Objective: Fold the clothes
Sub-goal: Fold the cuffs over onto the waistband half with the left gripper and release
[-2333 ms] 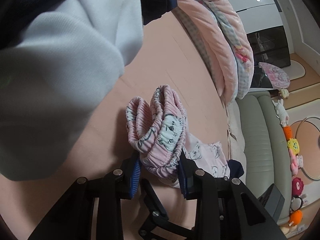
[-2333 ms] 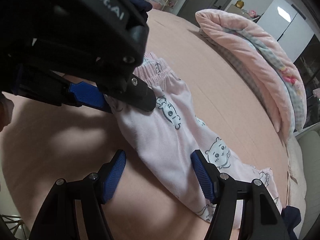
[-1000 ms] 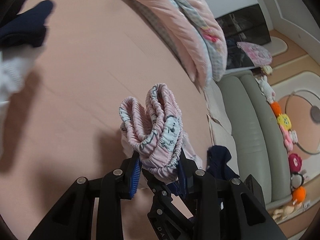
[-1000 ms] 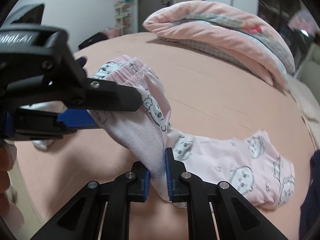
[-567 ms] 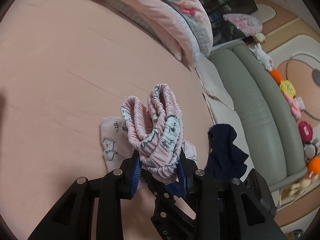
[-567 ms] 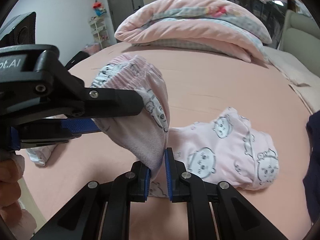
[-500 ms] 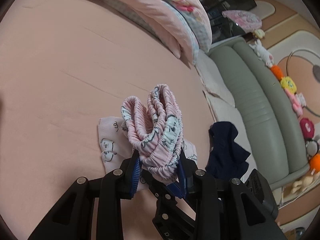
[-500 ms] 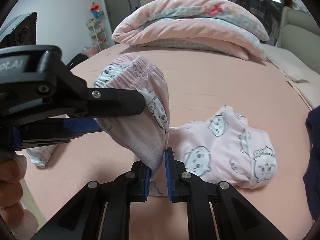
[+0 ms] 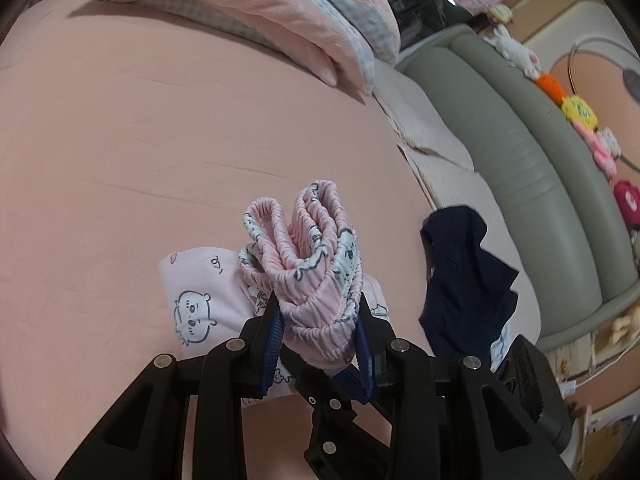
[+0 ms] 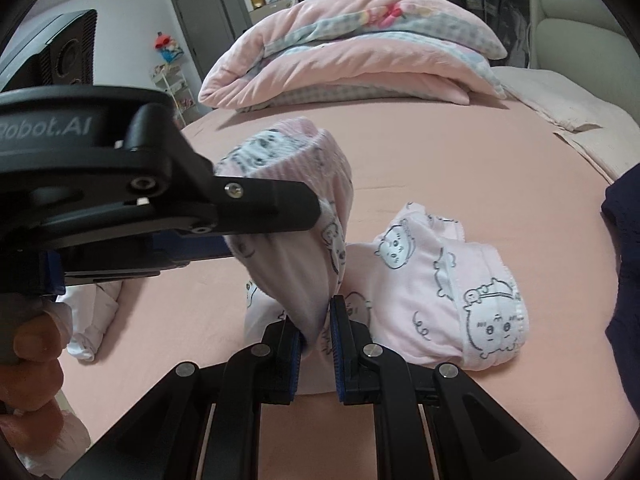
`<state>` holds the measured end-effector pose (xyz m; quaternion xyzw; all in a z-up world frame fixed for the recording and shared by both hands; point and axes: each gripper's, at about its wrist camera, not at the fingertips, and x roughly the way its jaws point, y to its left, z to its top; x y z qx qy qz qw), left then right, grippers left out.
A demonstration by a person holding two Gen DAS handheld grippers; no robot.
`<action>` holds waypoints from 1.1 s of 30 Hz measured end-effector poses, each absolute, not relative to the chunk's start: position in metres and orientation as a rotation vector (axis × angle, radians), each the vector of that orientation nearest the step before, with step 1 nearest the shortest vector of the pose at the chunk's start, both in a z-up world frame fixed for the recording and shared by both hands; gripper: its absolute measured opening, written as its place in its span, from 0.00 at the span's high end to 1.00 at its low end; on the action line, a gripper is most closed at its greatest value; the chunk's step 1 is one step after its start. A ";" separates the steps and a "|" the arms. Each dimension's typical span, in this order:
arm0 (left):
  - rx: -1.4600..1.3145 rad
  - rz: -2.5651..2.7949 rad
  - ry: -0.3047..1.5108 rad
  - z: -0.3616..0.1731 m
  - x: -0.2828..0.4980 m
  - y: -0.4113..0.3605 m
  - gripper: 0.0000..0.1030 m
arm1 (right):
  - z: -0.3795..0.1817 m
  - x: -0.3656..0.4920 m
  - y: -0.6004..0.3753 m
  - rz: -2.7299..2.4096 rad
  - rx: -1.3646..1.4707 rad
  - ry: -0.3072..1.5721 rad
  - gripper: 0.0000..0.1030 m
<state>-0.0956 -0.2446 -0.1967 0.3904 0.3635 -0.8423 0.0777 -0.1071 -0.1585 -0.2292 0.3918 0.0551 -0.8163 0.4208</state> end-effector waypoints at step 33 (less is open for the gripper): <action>1.387 -2.556 1.062 -0.198 -0.134 -0.224 0.45 | -0.242 -0.143 -0.134 -2.064 1.072 -0.135 0.64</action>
